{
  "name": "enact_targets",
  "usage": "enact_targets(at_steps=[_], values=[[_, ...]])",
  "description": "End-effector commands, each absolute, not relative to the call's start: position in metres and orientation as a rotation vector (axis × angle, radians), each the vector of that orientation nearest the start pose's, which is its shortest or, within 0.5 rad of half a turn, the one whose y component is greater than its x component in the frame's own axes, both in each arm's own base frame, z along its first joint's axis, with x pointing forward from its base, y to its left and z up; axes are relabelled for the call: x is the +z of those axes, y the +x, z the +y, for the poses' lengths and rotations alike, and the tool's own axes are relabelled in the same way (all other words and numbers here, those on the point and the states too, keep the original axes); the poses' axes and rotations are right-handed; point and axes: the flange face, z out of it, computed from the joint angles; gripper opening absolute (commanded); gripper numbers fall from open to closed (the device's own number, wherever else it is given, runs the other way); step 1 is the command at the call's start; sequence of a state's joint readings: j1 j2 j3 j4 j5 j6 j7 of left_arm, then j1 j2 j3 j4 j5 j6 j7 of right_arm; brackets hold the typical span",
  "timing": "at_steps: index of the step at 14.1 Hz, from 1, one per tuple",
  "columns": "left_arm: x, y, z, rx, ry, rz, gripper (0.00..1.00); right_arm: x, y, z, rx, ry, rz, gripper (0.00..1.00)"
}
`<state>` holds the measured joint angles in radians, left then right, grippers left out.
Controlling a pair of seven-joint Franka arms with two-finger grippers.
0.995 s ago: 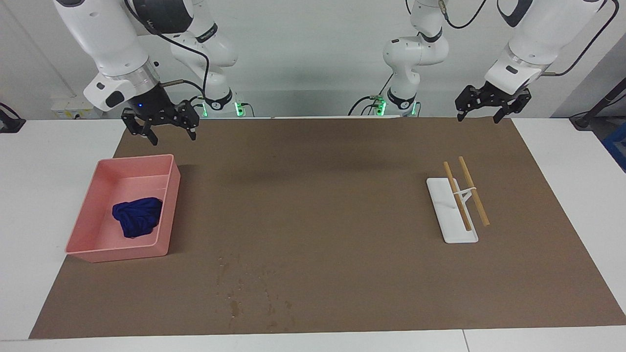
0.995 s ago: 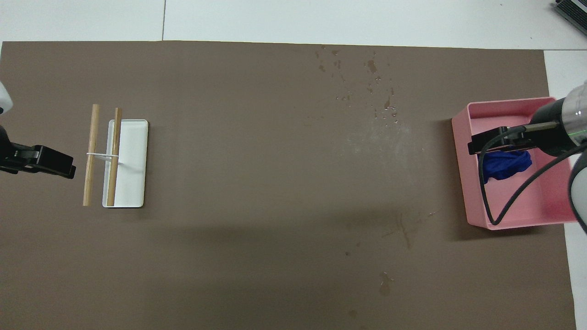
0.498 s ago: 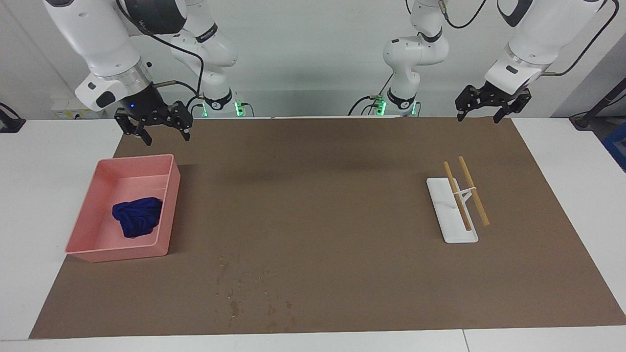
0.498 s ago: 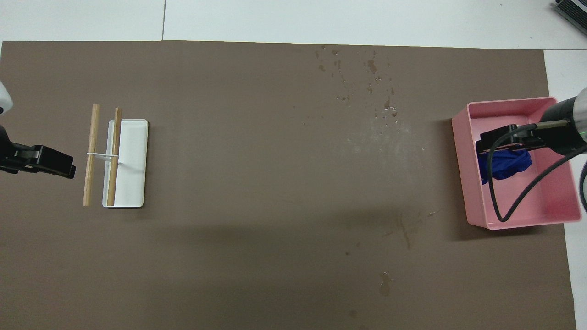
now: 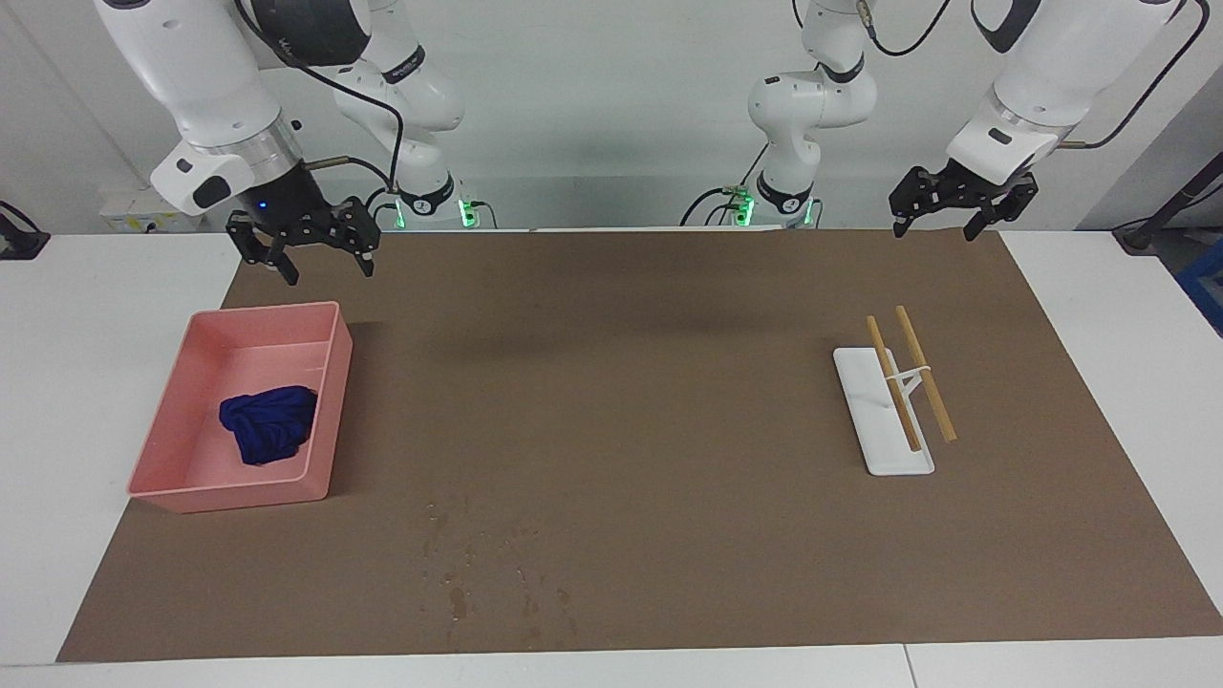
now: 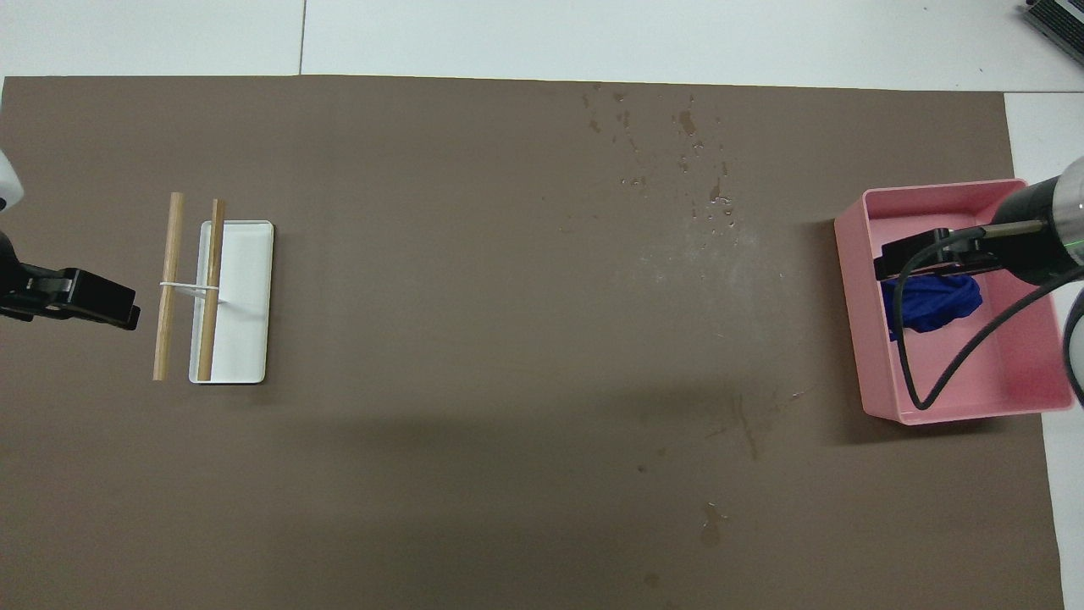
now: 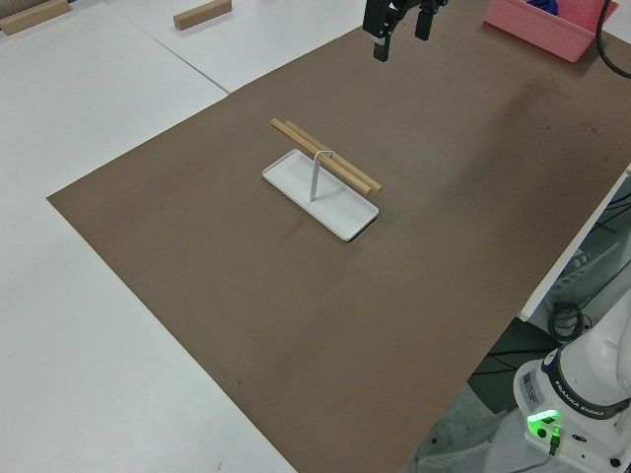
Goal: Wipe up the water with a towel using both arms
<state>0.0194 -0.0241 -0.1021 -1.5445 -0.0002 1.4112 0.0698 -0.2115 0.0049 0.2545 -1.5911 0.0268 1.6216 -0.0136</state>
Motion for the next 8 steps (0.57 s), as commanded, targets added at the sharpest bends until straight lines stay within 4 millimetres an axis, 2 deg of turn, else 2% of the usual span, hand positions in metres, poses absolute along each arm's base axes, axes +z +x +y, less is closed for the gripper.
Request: enact_targets(at_steps=[1,3,8], values=[[0.6389,0.5204,-0.0419,0.180,-3.107,0.238,1.00,0.6214,0.5558,0.0213,-0.048,-3.157,-0.083,1.00],[0.6389,0.5204,-0.0427,0.180,-3.107,0.240,1.00,0.6212,0.5544,0.0197,-0.034,-3.165,-0.127,1.00],[0.6389,0.5204,-0.0427,0.180,-3.107,0.243,1.00,0.6193,0.5525,0.0160,-0.009,-3.152,-0.107,1.00]])
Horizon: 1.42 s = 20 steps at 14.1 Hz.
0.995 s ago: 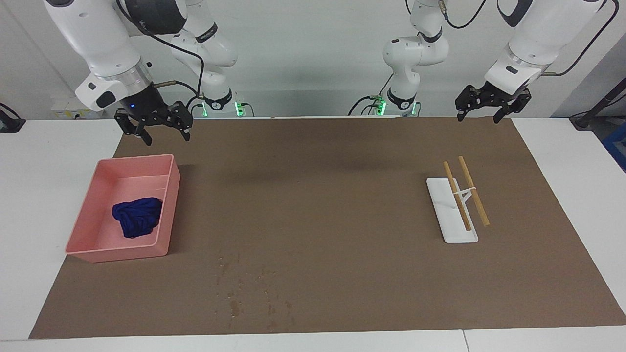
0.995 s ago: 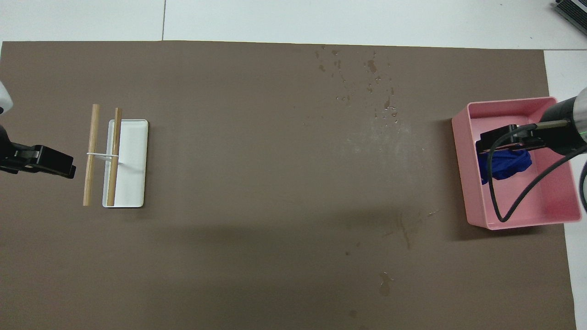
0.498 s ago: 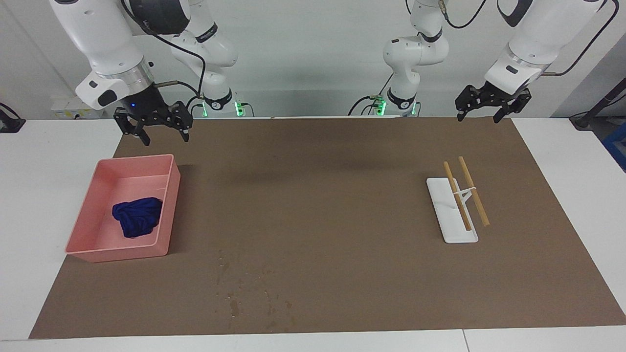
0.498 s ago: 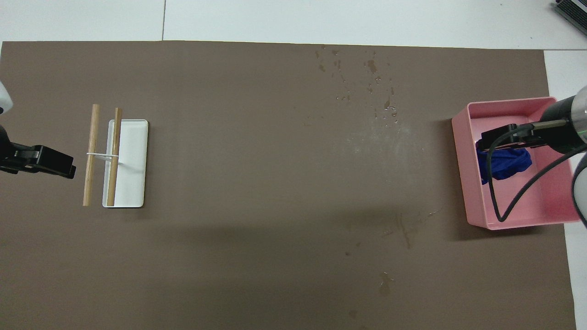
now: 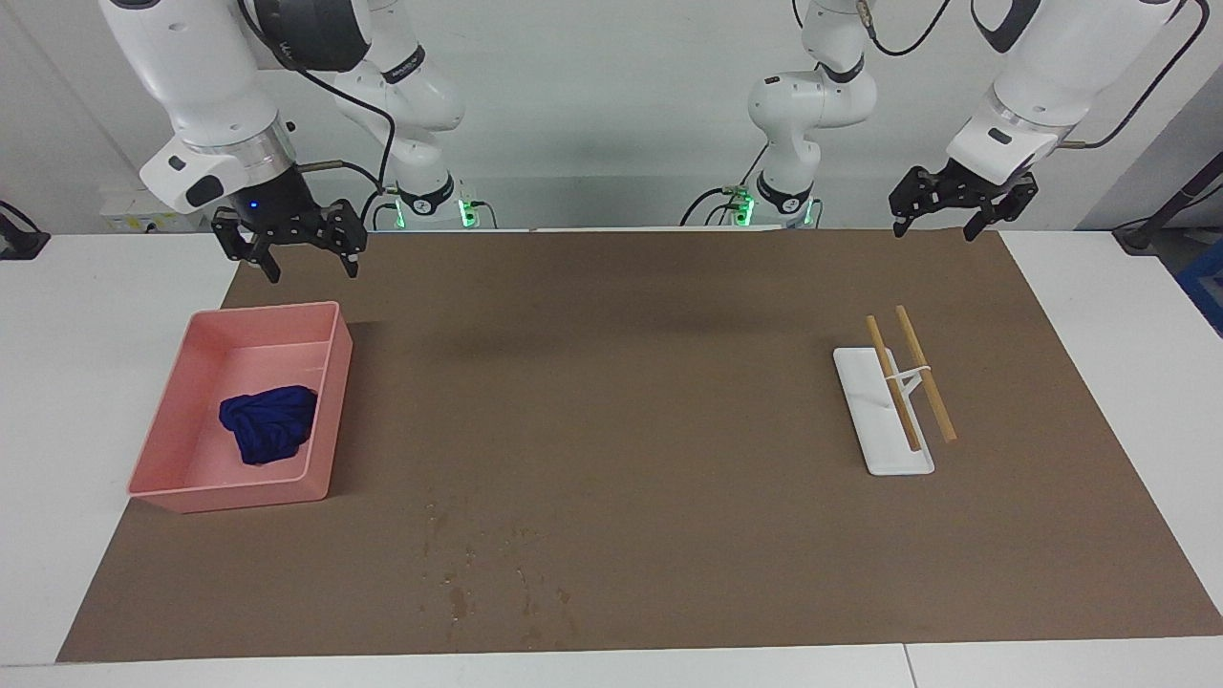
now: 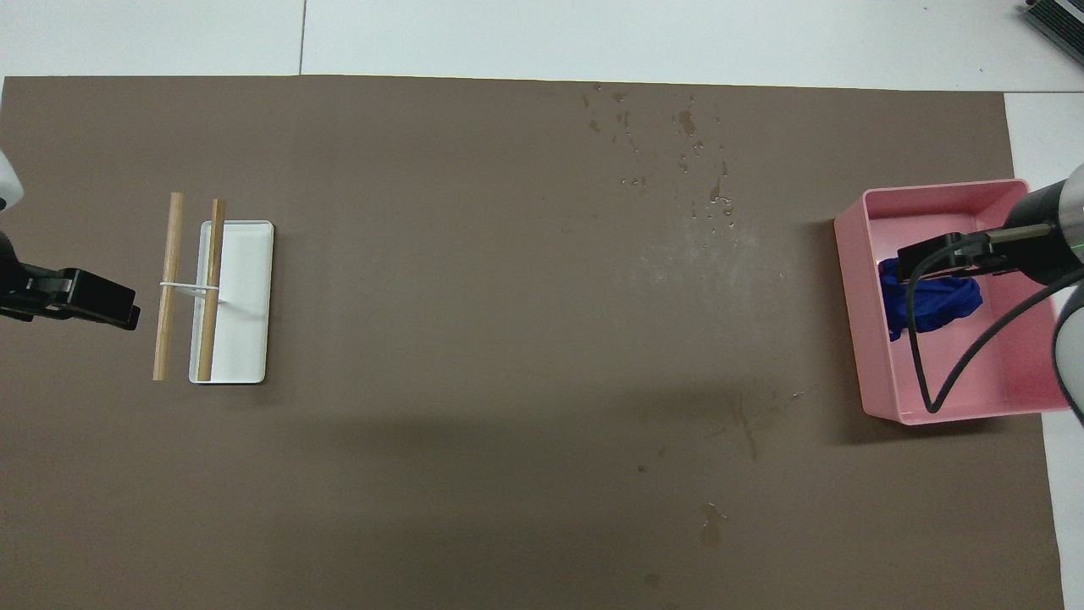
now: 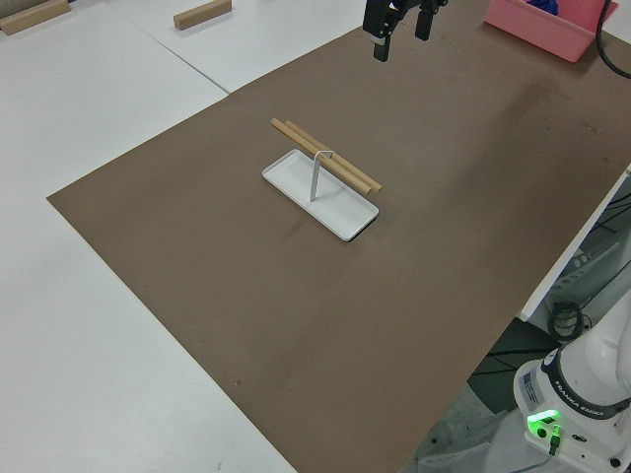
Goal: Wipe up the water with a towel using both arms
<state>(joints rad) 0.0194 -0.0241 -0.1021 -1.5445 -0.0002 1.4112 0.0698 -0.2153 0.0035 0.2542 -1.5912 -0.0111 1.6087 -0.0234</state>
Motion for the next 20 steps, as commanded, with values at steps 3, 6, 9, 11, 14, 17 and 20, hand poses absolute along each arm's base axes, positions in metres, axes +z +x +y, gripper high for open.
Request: enact_targets(at_steps=[3,6,9,11,14,17,20], values=[[0.6382,0.5208,-0.0427,0.182,-3.107,0.240,1.00,0.6203,0.5529,0.0162,-0.016,-3.143,-0.096,1.00],[0.6389,0.5204,-0.0427,0.180,-3.107,0.243,1.00,0.6206,0.5538,0.0182,-0.023,-3.131,-0.048,1.00],[0.6383,0.5203,-0.0427,0.182,-3.107,0.240,1.00,0.6202,0.5541,0.0157,-0.026,-3.131,-0.048,1.00],[0.6390,0.5204,-0.0419,0.180,-3.107,0.238,1.00,0.6210,0.5541,0.0224,-0.030,-3.131,-0.060,1.00],[0.6389,0.5204,-0.0427,0.180,-3.107,0.243,1.00,0.6202,0.5553,0.0224,-0.038,-3.130,-0.062,1.00],[0.6389,0.5204,-0.0427,0.180,-3.107,0.243,1.00,0.6208,0.5552,0.0225,-0.038,-3.129,-0.069,1.00],[0.6389,0.5204,-0.0427,0.180,-3.107,0.240,1.00,0.6205,0.5548,0.0248,-0.033,-3.123,-0.078,1.00]])
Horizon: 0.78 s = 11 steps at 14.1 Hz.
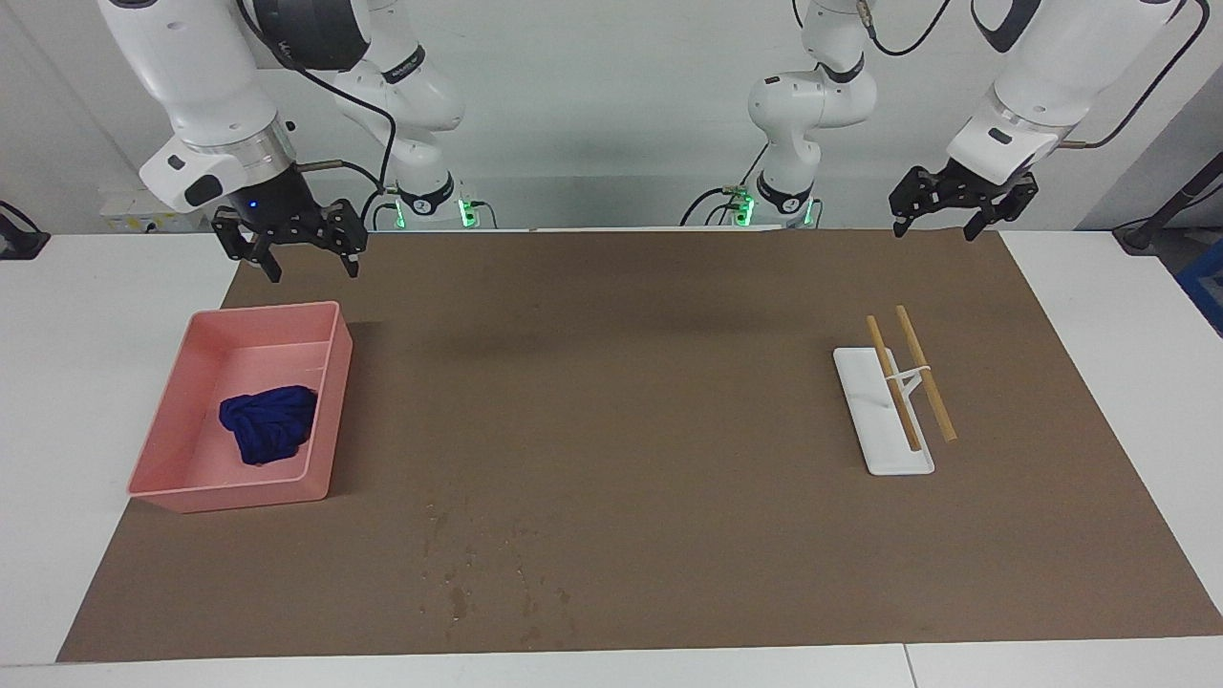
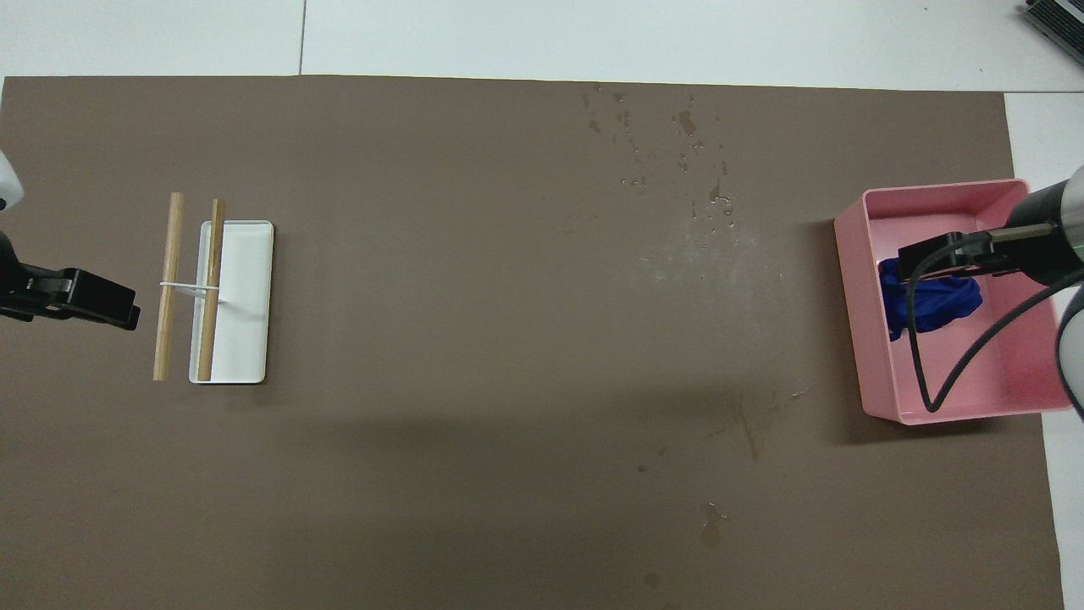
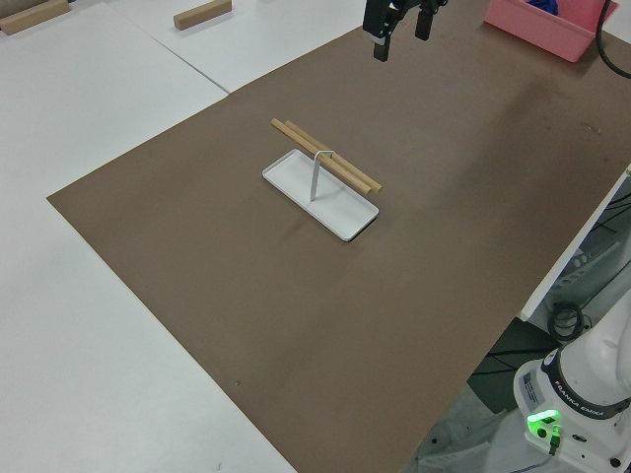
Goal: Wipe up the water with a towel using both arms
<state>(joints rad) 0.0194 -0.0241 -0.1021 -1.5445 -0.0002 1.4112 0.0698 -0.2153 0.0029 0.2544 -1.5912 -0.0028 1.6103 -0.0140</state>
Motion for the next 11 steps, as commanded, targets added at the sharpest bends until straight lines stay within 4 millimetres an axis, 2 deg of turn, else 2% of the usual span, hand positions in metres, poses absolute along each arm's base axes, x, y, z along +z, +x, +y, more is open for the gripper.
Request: enact_targets(at_steps=[1,3,11], values=[[0.6383,0.5203,-0.0427,0.182,-3.106,0.243,1.00,0.6230,0.5524,0.0303,-0.030,-3.122,-0.090,1.00],[0.6389,0.5204,-0.0419,0.180,-3.107,0.238,1.00,0.6234,0.5530,0.0225,-0.035,-3.121,-0.071,1.00],[0.6389,0.5204,-0.0427,0.180,-3.107,0.240,1.00,0.6272,0.5546,0.0252,-0.066,-3.116,-0.078,1.00]])
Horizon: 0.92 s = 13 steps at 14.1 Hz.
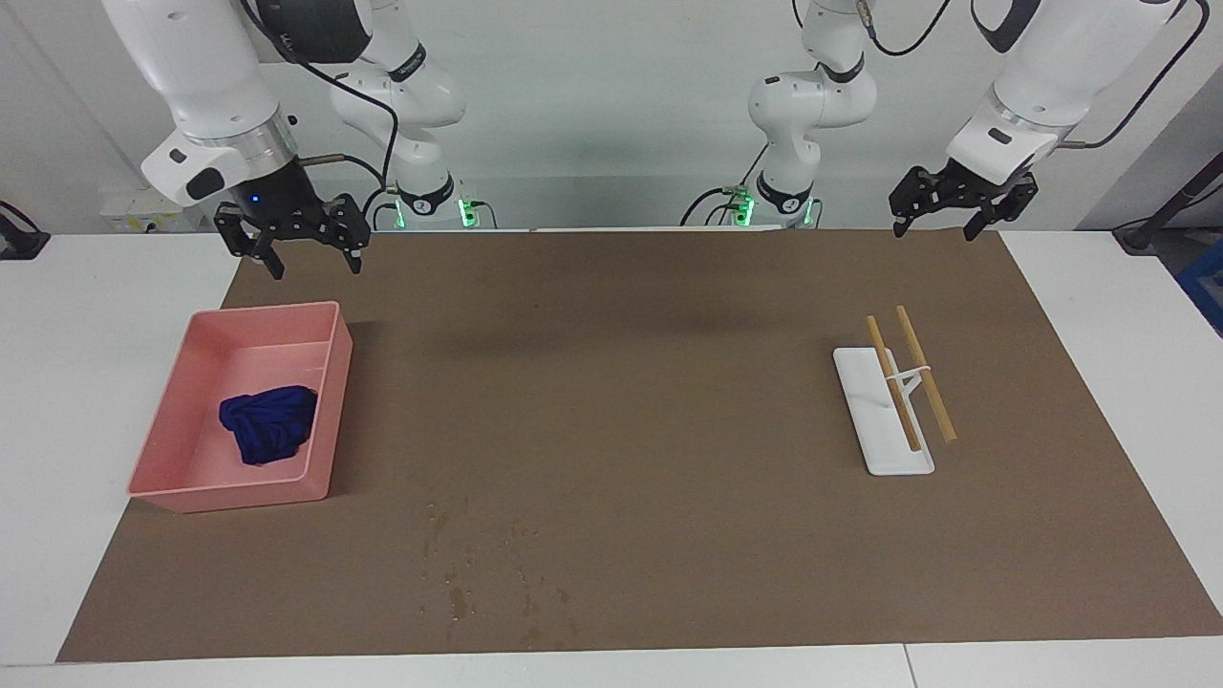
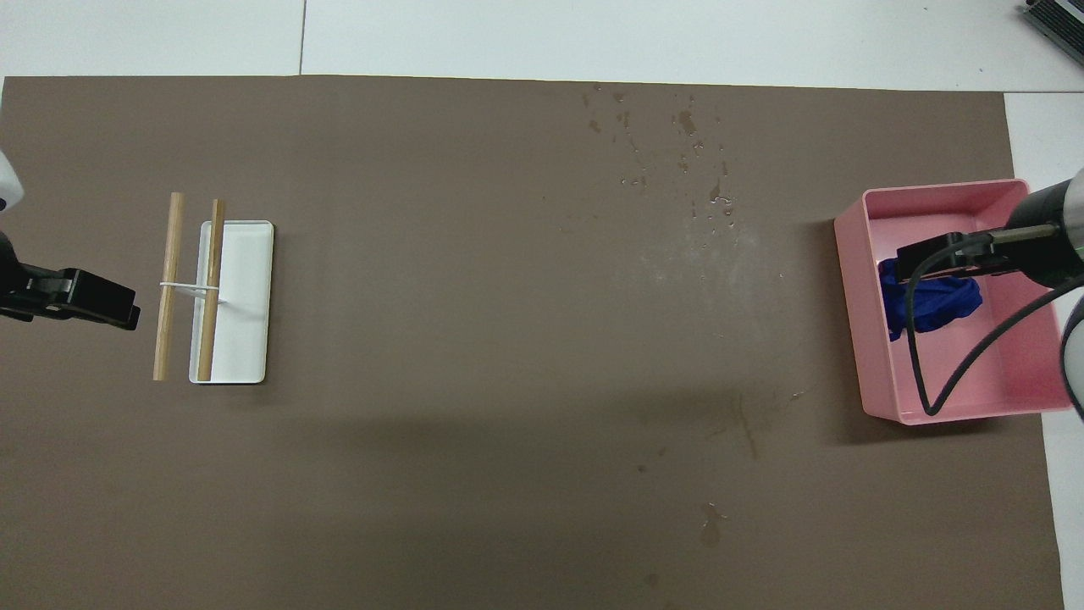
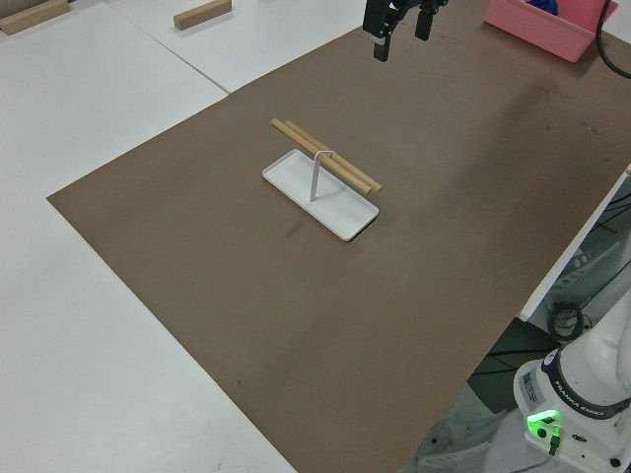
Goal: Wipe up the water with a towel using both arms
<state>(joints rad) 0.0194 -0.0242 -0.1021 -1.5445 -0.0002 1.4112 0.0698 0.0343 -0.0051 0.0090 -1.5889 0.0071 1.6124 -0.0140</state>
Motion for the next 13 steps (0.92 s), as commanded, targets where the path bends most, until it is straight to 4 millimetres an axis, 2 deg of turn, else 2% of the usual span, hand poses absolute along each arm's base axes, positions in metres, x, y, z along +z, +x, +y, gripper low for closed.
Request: enact_targets(at_steps=[1,4,7,13], values=[[0.638,0.520,-0.043,0.182,-3.106,0.243,1.00,0.627,0.555,0.024,-0.066,-3.116,-0.076,1.00],[0.639,0.520,-0.043,0.180,-3.107,0.240,1.00,0.624,0.556,0.020,-0.057,-3.117,-0.066,1.00],[0.639,0.520,-0.043,0.180,-3.107,0.243,1.00,0.624,0.556,0.025,-0.057,-3.116,-0.073,1.00],[0.639,0.520,-0.043,0.180,-3.107,0.243,1.00,0.624,0.556,0.015,-0.055,-3.117,-0.052,1.00]])
